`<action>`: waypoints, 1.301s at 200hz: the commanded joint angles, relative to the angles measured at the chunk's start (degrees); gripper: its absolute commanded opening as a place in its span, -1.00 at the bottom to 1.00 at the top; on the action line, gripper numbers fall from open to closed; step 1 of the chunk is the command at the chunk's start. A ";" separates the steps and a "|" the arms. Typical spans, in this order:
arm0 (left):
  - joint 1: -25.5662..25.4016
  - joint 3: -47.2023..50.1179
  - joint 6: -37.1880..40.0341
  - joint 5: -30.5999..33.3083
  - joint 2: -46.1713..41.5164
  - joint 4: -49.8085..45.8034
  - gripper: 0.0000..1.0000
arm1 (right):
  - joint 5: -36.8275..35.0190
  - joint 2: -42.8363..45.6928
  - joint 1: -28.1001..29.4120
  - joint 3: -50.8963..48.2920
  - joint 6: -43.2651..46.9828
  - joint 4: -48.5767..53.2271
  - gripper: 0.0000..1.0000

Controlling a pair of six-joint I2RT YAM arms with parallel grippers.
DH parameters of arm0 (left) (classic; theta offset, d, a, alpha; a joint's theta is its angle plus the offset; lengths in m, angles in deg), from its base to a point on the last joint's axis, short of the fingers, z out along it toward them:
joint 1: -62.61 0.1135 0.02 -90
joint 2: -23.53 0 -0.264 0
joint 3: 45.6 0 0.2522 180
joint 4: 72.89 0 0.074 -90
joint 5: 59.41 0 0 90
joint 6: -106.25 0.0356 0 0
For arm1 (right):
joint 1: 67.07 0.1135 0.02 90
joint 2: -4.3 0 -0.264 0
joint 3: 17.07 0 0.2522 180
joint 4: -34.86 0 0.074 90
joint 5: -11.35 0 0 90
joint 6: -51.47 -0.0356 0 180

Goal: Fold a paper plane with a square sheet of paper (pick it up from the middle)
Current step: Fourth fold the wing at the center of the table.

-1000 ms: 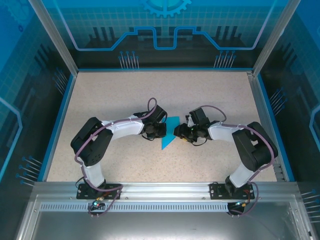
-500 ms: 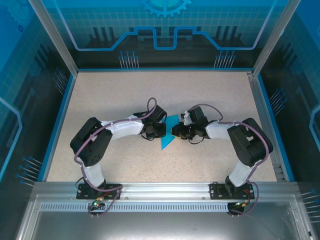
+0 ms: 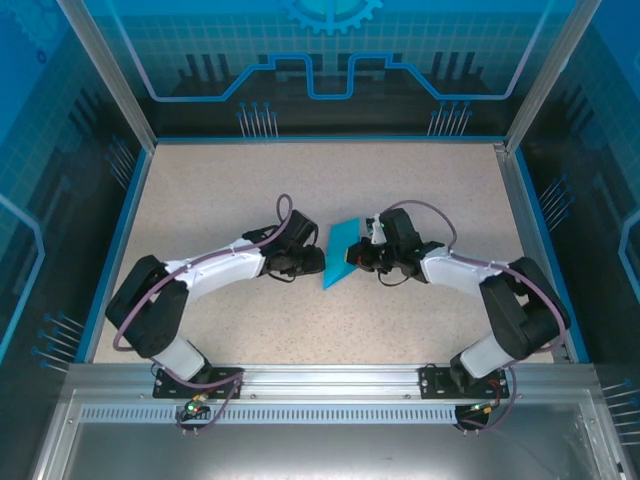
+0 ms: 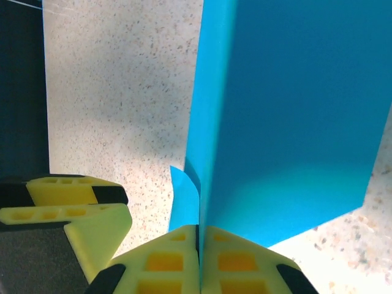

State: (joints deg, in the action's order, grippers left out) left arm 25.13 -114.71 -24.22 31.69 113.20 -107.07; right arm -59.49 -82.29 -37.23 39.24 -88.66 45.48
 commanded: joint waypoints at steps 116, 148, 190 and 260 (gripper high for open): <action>0.56 19.02 14.17 -2.17 -21.72 15.68 0.79 | -22.66 -0.31 12.23 4.31 -22.05 10.08 -0.93; 0.49 21.26 16.53 -2.60 -21.36 19.53 0.97 | -22.68 -1.34 12.29 2.97 -24.73 9.08 -0.92; -0.16 21.87 19.70 -2.00 -19.49 20.82 0.97 | -23.04 -2.52 12.26 2.36 -28.56 9.36 -0.93; -2.27 26.36 30.60 -7.64 -15.05 34.29 0.67 | -20.02 -5.17 11.67 2.77 -31.31 9.19 -0.94</action>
State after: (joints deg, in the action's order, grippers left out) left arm 23.78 -89.97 0.46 28.52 96.74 -80.41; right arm -80.93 -86.27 -25.80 42.34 -117.68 54.14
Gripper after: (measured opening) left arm 0.847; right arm 0.043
